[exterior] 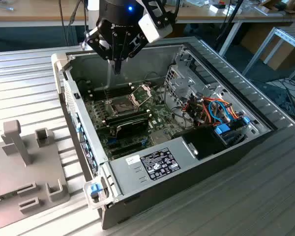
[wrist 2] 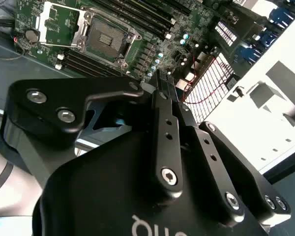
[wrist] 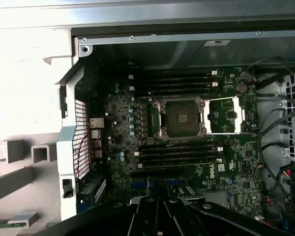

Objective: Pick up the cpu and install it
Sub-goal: 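Reach for the cpu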

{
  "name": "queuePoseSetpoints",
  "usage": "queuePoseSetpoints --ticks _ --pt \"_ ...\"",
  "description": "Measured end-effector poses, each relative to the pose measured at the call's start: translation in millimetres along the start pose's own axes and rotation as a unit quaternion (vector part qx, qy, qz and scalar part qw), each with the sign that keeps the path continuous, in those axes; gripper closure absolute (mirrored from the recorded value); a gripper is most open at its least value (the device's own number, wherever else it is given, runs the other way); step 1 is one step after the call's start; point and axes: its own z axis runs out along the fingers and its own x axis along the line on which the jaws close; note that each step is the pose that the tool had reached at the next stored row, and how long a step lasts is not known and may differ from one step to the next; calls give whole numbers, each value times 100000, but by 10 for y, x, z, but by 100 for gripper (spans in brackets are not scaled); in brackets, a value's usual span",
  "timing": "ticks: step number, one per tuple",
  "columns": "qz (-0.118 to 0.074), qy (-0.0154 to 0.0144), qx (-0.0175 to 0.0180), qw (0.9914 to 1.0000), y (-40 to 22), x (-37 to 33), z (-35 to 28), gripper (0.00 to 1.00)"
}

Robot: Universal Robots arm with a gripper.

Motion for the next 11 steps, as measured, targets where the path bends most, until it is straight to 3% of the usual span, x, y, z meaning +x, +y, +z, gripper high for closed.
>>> queuePoseSetpoints --ticks 11 --pt "3 0 2 100000 -2 23 -1 89"
